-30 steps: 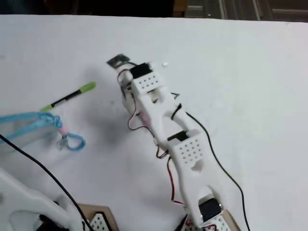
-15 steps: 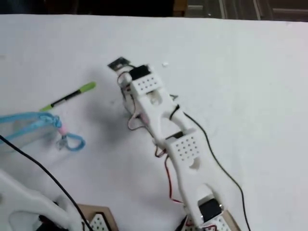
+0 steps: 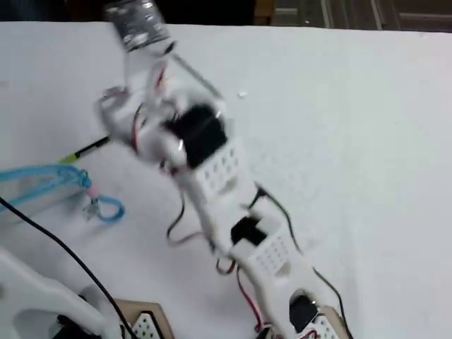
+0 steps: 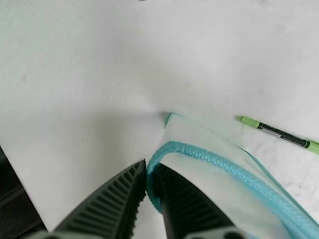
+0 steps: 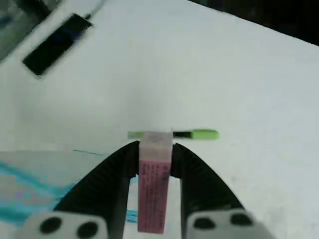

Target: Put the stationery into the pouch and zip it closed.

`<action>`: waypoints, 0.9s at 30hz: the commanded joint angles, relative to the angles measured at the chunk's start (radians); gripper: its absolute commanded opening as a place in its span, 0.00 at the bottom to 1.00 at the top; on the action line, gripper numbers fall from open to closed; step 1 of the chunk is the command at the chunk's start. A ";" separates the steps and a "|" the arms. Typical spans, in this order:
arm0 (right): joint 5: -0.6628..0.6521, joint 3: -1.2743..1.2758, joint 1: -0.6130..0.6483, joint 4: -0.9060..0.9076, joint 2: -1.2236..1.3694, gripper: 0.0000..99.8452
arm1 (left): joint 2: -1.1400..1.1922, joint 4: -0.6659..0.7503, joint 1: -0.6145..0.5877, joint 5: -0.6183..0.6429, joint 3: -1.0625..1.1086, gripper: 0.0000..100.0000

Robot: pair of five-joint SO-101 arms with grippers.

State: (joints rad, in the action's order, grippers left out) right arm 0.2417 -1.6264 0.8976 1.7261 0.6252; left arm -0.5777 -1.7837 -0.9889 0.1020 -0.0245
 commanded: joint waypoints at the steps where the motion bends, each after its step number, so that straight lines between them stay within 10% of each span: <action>1: 0.058 -0.038 0.097 -0.070 -0.038 0.02 | 0.008 -0.002 0.004 -0.005 0.000 0.02; 11: 0.068 -0.044 0.174 -0.295 0.004 0.02 | 0.010 -0.002 0.001 -0.005 0.000 0.02; 27: -0.091 0.293 0.140 0.050 -0.653 0.02 | 0.010 -0.002 0.004 -0.005 0.000 0.02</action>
State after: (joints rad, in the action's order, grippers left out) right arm 0.1649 -1.4883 1.0280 1.7538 0.1557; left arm -0.5777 -1.7837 -0.9889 0.1020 -0.0245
